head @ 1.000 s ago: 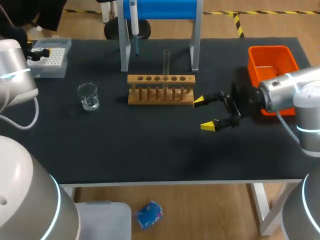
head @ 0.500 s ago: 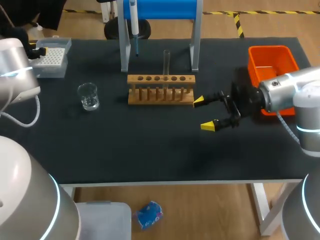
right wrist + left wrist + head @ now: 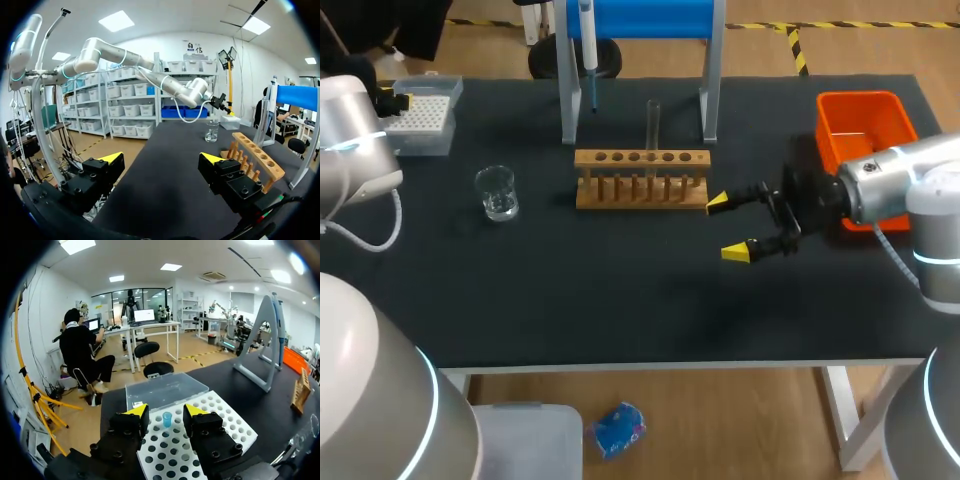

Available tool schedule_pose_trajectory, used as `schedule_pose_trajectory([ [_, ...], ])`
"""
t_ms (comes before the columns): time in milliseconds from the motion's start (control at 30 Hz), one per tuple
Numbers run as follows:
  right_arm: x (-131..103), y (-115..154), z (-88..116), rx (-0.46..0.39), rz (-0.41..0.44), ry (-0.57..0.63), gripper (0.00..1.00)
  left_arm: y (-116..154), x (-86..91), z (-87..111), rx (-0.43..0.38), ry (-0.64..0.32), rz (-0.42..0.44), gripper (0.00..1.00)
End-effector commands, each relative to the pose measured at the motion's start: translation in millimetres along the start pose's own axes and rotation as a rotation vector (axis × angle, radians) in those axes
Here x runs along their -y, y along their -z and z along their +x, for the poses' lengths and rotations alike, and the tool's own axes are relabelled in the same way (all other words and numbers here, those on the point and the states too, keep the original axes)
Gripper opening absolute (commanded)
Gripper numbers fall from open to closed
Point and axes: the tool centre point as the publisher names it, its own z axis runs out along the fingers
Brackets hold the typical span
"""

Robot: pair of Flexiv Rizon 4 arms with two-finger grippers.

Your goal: Invert the test tube, pick up the pipette, mount the tip to pipette, aspirate from beaker and dispense into the tube, eject the tip, return the pipette, and cap with the stopper.

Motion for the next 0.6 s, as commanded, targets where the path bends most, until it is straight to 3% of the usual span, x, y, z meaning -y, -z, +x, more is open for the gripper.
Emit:
schedule_pose_trajectory([
  [33,0.0,-0.4,1.0,0.003,0.002,0.001,1.0,-3.2,-1.6,-1.8,0.0,0.0,0.003,0.39],
  [400,0.0,-0.4,1.0,0.003,0.002,0.001,1.0,-0.6,-7.2,-3.8,0.009,-0.01,0.001,0.33],
  [600,0.0,-0.4,1.0,0.003,0.002,0.001,1.0,-0.7,-8.3,-3.8,0.004,-0.009,0.004,0.34],
])
